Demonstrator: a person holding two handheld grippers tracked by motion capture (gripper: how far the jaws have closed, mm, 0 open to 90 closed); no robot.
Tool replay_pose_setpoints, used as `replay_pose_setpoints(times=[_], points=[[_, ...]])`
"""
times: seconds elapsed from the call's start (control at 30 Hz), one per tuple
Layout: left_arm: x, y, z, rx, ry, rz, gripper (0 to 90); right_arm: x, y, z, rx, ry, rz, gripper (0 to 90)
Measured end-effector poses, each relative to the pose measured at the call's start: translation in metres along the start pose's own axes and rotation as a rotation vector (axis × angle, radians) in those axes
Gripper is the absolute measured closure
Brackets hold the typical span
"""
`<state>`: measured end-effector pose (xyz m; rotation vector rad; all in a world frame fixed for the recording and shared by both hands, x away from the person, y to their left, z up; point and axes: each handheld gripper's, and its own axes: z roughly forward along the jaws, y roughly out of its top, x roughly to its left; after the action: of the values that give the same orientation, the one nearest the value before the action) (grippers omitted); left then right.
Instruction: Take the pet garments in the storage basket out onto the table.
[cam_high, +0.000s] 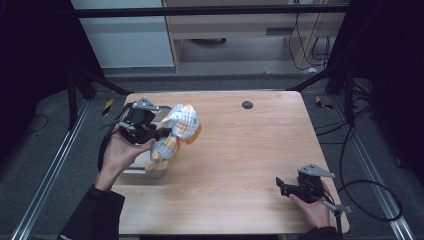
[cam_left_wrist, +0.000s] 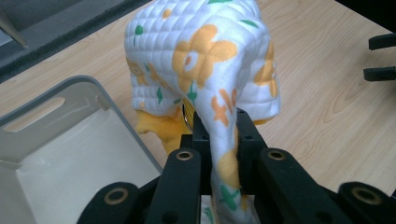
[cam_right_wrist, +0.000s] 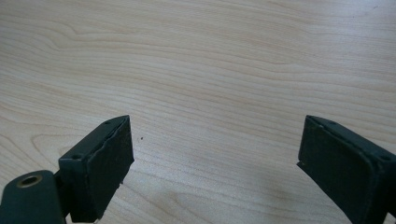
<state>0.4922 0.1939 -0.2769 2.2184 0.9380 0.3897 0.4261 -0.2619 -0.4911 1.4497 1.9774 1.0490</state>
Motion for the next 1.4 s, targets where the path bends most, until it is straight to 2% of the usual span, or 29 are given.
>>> replay_pose_setpoints(times=[0.67,0.8,1.0,1.4], points=[[-0.024,0.006,0.037,0.062,-0.06,0.049,82.5,0.0,0.0,0.0,0.001,0.003,0.002,10.2],[-0.032,0.008,0.046,0.076,-0.075,0.067,82.5,0.0,0.0,0.0,-0.001,0.002,0.001,10.1],[-0.039,0.01,0.053,0.085,-0.084,0.083,82.5,0.0,0.0,-0.001,-0.002,0.002,0.0,10.1],[-0.052,0.007,0.076,0.114,-0.117,0.103,82.5,0.0,0.0,-0.001,-0.005,0.001,0.0,10.2]])
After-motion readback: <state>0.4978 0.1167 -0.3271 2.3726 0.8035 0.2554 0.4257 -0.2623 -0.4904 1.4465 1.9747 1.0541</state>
